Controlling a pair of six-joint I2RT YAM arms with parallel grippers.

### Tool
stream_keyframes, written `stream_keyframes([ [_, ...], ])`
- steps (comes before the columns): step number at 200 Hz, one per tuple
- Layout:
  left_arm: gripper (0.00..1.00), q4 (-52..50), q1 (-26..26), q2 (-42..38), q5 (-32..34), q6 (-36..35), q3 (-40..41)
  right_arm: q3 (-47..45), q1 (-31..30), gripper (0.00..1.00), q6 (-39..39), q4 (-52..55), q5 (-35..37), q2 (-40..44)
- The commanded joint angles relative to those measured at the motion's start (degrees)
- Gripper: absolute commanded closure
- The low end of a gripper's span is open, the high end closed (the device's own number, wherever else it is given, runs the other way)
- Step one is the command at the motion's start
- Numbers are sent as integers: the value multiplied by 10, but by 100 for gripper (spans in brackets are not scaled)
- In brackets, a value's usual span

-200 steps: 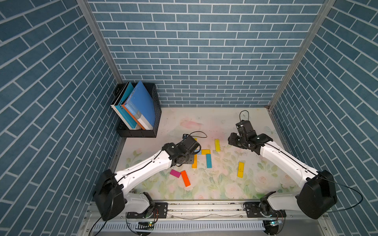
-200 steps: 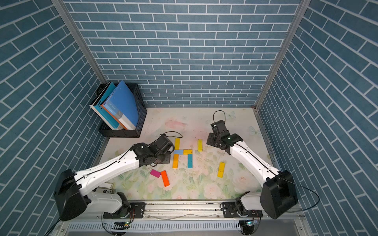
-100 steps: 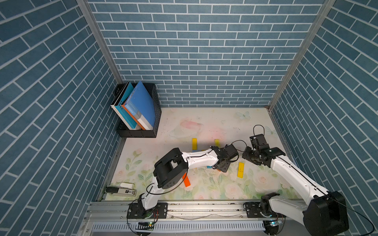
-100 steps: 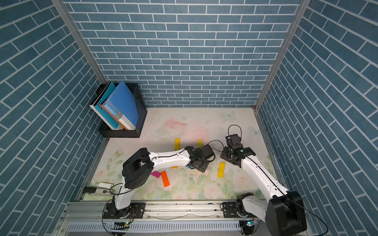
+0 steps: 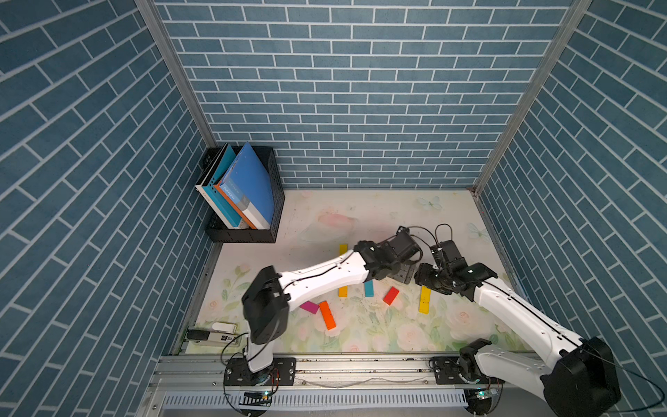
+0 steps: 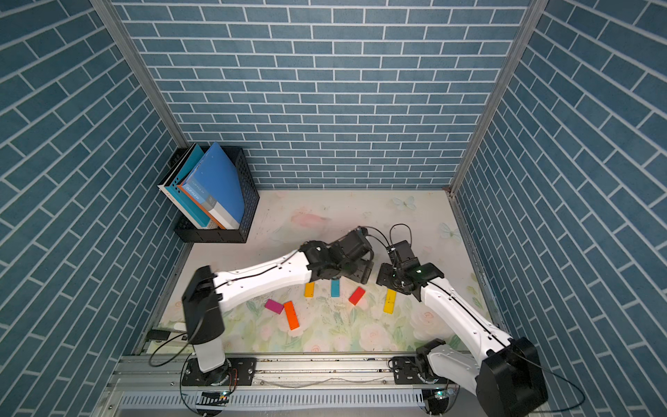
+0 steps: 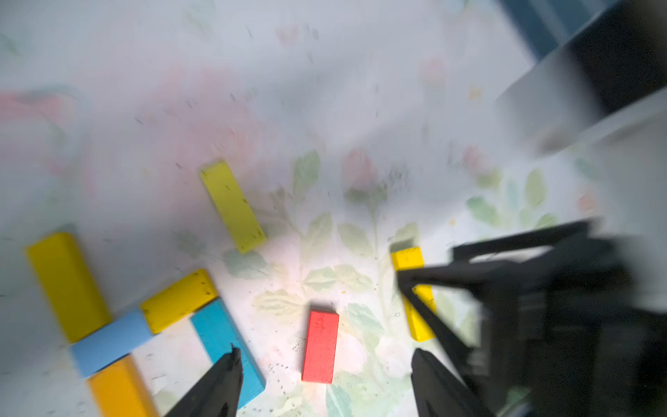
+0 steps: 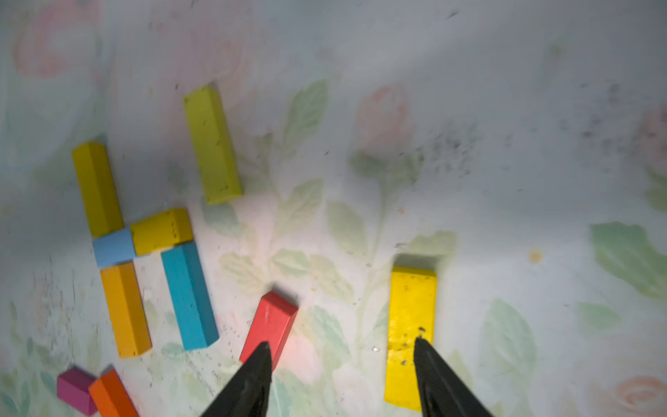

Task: Assemble the letter h with building blocks
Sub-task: Place the building block at the center of the board, then pick up the building block from the center of the board.

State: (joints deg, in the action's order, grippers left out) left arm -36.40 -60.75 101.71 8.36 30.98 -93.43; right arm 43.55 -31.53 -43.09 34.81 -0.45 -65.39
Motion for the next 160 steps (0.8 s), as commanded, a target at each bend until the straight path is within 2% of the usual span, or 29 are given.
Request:
stream_keyframes([
  [1, 23, 19, 64, -114, 32, 10, 33, 21, -75, 36, 0, -19, 4, -61],
  [27, 41, 131, 162, -258, -19, 20, 152, 37, -138, 39, 15, -26, 13, -121],
  [37, 44, 160, 197, -302, -36, 25, 194, 45, -152, 37, 33, -14, 33, -135],
  [48, 47, 174, 229, -332, -47, 28, 223, 52, -161, 33, 64, -4, 54, -146],
  [69, 51, 168, 273, -354, -77, 32, 251, 49, -163, 25, 133, 1, 42, -164],
  [113, 52, 165, 306, -374, -113, 49, 302, 65, -162, 20, 185, 14, 39, -203],
  [160, 51, 155, 322, -384, -121, 48, 323, 79, -163, 20, 208, 5, 31, -232],
])
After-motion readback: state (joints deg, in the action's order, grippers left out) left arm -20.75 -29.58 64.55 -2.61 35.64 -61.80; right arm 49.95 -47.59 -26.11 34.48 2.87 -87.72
